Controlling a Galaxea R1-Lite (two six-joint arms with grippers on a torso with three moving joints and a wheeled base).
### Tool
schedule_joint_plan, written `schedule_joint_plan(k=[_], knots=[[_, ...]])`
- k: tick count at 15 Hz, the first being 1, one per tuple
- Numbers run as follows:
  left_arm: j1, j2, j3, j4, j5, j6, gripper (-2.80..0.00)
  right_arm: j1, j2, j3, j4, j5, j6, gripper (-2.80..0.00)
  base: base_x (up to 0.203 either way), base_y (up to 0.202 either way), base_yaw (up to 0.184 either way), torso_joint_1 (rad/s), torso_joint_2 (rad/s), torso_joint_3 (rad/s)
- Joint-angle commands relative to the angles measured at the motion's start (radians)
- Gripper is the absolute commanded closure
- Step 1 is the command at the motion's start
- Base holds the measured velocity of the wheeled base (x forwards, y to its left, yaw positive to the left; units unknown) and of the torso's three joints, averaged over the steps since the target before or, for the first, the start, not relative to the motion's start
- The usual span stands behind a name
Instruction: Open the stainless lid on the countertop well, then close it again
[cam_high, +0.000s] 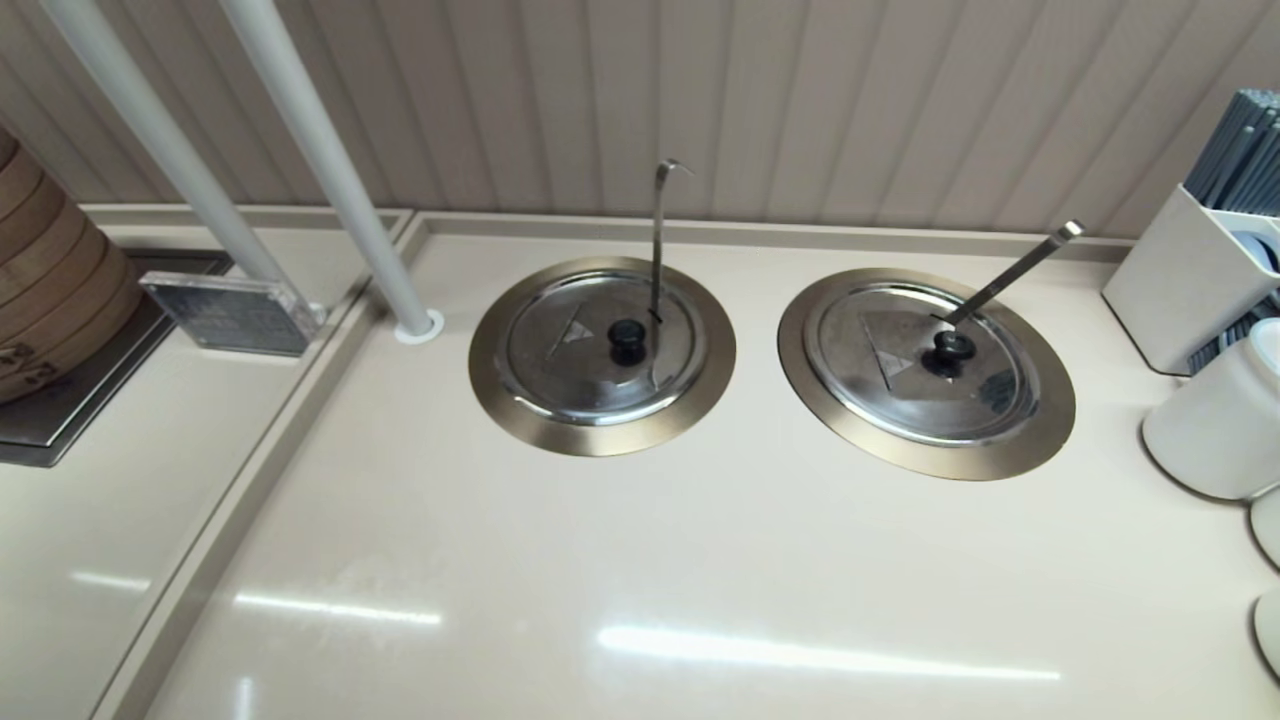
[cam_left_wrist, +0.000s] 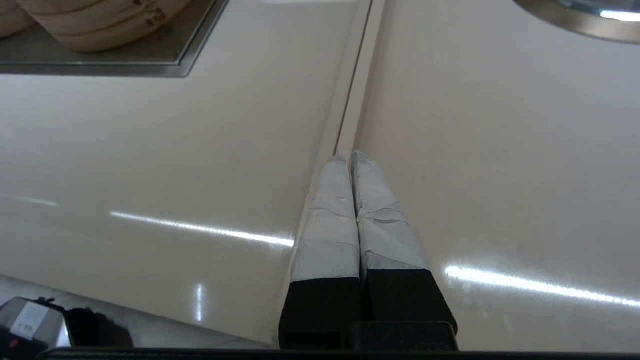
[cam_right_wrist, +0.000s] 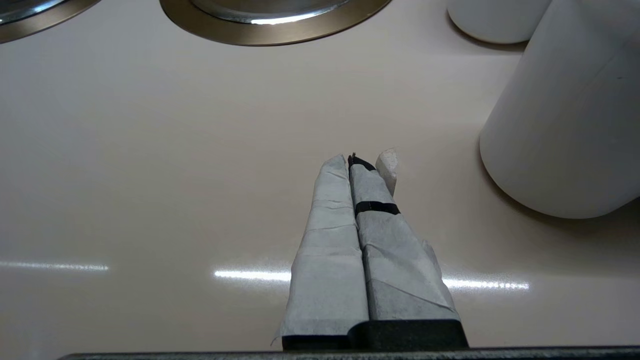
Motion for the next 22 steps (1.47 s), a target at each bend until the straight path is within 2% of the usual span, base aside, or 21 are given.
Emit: schedule_joint_plan(k=[1,3,4,7,9,11,19,22], knots=[[-0.001,-0.044,0.061,0.001,-0.026,0.001,0.0,0.0,0.0,0.005,0.0,0.0,0.0,0.0,0.0,0.0,0.0,0.0,0.0,0.0],[-0.003,-0.102,0.121,0.006,-0.088,0.003,0.0,0.0,0.0,0.005,0.0,0.0,0.0,0.0,0.0,0.0,0.0,0.0,0.0,0.0],[-0.004,-0.109,0.159,0.002,-0.097,0.009,0.0,0.0,0.0,0.005,0.0,0.0,0.0,0.0,0.0,0.0,0.0,0.0,0.0,0.0],[-0.004,-0.111,0.166,-0.005,-0.102,0.002,0.0,0.0,0.0,0.005,0.0,0.0,0.0,0.0,0.0,0.0,0.0,0.0,0.0,0.0],[-0.004,-0.111,0.178,-0.022,-0.135,-0.044,0.0,0.0,0.0,0.005,0.0,0.0,0.0,0.0,0.0,0.0,0.0,0.0,0.0,0.0],[-0.004,-0.111,0.215,-0.053,-0.174,-0.051,0.0,0.0,0.0,0.005,0.0,0.0,0.0,0.0,0.0,0.0,0.0,0.0,0.0,0.0],[-0.004,-0.111,0.218,-0.062,-0.179,-0.046,0.0,0.0,0.0,0.005,0.0,0.0,-0.001,0.0,0.0,0.0,0.0,0.0,0.0,0.0],[-0.004,-0.111,0.219,-0.064,-0.175,-0.074,0.0,0.0,0.0,0.005,0.0,0.0,-0.001,0.0,0.0,0.0,0.0,0.0,0.0,0.0]])
